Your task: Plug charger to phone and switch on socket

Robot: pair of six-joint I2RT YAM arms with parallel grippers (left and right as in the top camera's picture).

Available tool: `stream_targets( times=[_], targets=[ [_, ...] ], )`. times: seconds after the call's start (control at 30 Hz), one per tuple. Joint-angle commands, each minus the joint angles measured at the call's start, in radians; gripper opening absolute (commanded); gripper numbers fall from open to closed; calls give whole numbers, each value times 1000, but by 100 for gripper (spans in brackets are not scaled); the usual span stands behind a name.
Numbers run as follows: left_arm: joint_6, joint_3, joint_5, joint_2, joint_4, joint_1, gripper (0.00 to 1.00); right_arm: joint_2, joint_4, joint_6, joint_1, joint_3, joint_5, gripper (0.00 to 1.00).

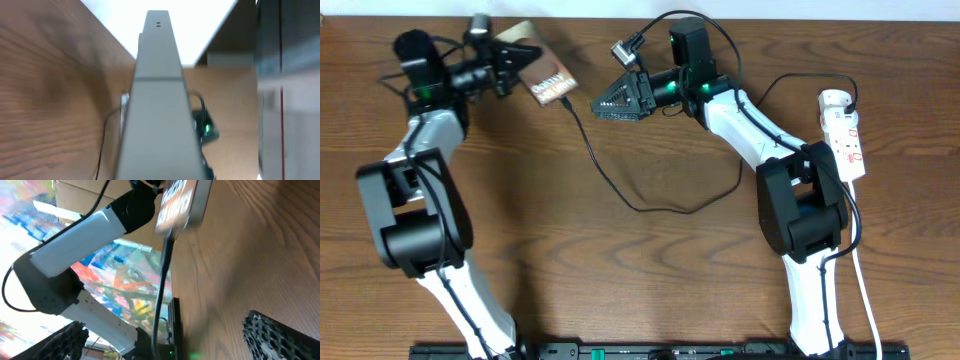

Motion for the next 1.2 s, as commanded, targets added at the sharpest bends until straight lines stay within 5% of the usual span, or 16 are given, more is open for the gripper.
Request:
stream_targets(
  times=[0.0, 0.17, 0.43, 0.63, 1.17],
  targets=[
    [49, 13, -43, -15, -7, 43, 7, -1, 0, -5, -6, 10, -14, 99],
    [190, 13, -26, -15, -143, 56, 7, -1, 0, -5, -8, 10, -14, 99],
    [597, 11, -298, -15, -752, 54, 7, -1, 0, -1, -11, 10, -29, 99],
    [832, 11, -396, -15, -1015, 54, 7, -1, 0, -1, -17, 10, -34, 99],
    [1084, 11, -615, -15, -1239, 53, 7, -1, 4, -3, -34, 10, -79, 99]
  ],
)
